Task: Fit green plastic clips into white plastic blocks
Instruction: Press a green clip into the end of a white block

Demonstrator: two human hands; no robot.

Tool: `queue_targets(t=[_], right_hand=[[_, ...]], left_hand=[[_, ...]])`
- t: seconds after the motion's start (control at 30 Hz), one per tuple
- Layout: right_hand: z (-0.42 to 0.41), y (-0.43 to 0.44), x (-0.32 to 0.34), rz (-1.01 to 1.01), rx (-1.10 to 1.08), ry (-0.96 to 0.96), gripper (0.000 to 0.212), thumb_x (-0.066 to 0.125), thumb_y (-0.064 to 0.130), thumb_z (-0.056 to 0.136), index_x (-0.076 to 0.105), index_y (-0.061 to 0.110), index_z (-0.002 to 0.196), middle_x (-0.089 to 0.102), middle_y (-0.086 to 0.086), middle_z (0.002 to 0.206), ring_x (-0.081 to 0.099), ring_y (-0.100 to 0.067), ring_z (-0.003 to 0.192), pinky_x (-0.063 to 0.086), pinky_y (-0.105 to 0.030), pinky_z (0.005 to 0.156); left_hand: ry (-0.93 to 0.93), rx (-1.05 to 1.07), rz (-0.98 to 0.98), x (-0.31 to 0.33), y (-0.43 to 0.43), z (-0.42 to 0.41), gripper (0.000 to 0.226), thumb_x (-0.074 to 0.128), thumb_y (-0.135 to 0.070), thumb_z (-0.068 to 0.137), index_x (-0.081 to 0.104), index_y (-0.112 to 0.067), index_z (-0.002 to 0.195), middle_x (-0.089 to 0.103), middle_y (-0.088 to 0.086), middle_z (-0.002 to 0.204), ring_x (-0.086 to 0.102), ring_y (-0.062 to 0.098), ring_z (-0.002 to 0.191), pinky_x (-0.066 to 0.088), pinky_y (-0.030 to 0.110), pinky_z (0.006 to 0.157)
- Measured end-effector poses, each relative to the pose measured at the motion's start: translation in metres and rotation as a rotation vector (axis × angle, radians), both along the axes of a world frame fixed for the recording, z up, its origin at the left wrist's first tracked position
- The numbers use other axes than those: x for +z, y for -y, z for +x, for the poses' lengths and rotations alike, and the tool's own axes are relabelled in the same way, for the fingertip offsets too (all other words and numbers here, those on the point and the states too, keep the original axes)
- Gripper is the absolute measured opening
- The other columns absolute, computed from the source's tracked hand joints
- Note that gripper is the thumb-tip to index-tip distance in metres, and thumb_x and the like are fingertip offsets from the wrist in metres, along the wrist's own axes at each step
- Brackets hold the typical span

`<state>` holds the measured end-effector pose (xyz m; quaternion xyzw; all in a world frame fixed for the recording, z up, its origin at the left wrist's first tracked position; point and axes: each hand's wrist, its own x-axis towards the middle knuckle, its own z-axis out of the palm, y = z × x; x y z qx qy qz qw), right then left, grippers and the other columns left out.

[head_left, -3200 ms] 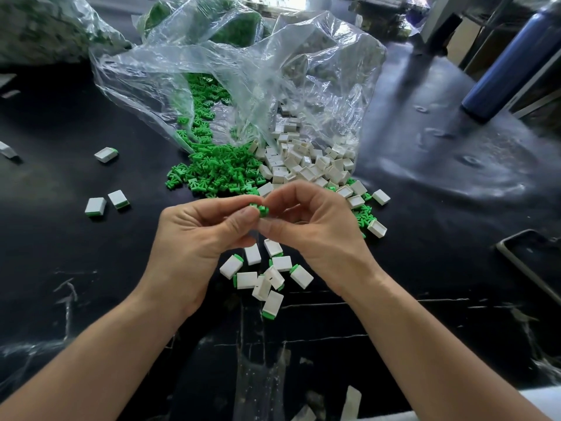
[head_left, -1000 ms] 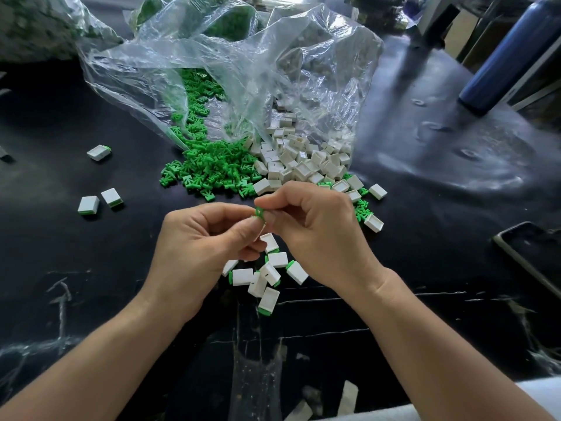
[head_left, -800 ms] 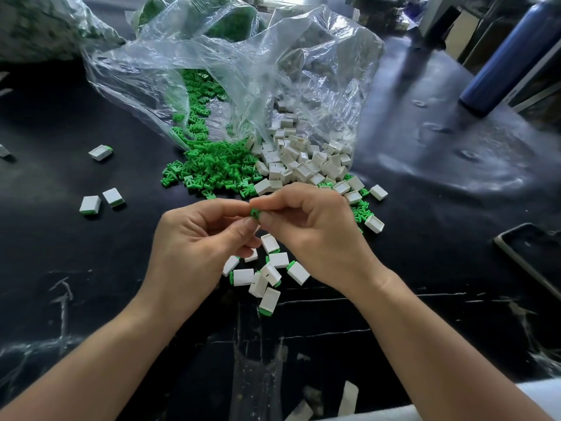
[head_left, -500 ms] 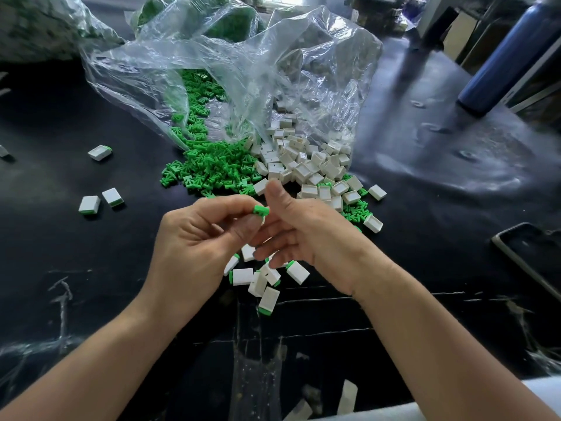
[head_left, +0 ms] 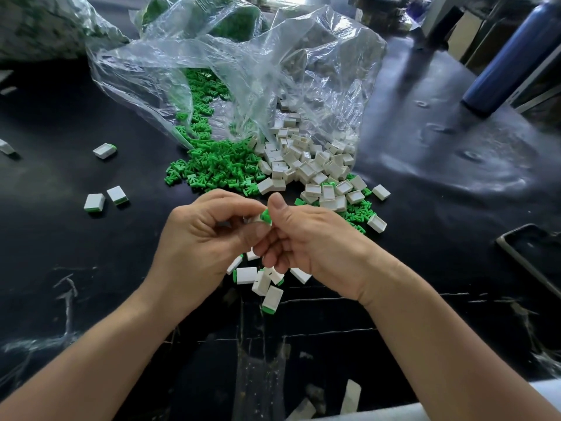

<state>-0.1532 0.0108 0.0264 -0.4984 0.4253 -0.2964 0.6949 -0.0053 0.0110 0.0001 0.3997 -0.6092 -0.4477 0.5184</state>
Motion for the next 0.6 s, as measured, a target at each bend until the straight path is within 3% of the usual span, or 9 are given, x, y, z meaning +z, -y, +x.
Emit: queue_targets(t=[0.13, 0.37, 0.5, 0.6], right_hand=[[0.0001, -0.0007, 0.0026, -0.004, -0.001, -0.005, 0.041, 0.041, 0.047, 0.074, 0.057, 0.009, 0.076, 0.055, -0.003, 0.069, 0.051, -0.009, 0.057, 0.042, -0.017, 0.053], [0.0022, -0.0014, 0.0038, -0.043, 0.001, -0.095, 0.041, 0.033, 0.037, 0.093, 0.055, 0.009, 0.074, 0.053, -0.003, 0.070, 0.050, -0.010, 0.059, 0.040, -0.021, 0.056], [0.0019, -0.0037, 0.0038, -0.059, 0.022, -0.073, 0.038, 0.034, 0.035, 0.093, 0.054, 0.010, 0.074, 0.052, -0.002, 0.069, 0.049, -0.009, 0.059, 0.039, -0.020, 0.056], [0.0037, -0.0045, 0.0023, -0.047, 0.046, -0.068, 0.038, 0.035, 0.039, 0.091, 0.055, 0.010, 0.076, 0.054, -0.003, 0.070, 0.049, -0.010, 0.060, 0.040, -0.020, 0.057]], left_hand=[[-0.041, -0.005, 0.025, -0.0001, 0.0004, 0.0007, 0.019, 0.071, -0.029, 0.060, 0.075, -0.027, 0.079, 0.066, -0.003, 0.080, 0.065, 0.022, 0.074, 0.057, 0.033, 0.067], [0.046, 0.012, -0.034, -0.0024, 0.0006, 0.0007, 0.019, 0.070, -0.016, 0.065, 0.071, -0.028, 0.080, 0.065, -0.003, 0.079, 0.063, 0.013, 0.074, 0.052, 0.024, 0.068], [0.037, -0.012, -0.049, -0.0008, -0.0011, 0.0011, 0.021, 0.074, -0.018, 0.066, 0.074, -0.028, 0.084, 0.062, 0.006, 0.081, 0.061, 0.023, 0.074, 0.054, 0.036, 0.068], [0.093, -0.005, -0.135, 0.0000, -0.0007, 0.0012, 0.013, 0.068, -0.013, 0.069, 0.073, -0.023, 0.077, 0.060, 0.004, 0.079, 0.060, 0.010, 0.070, 0.052, 0.023, 0.066]])
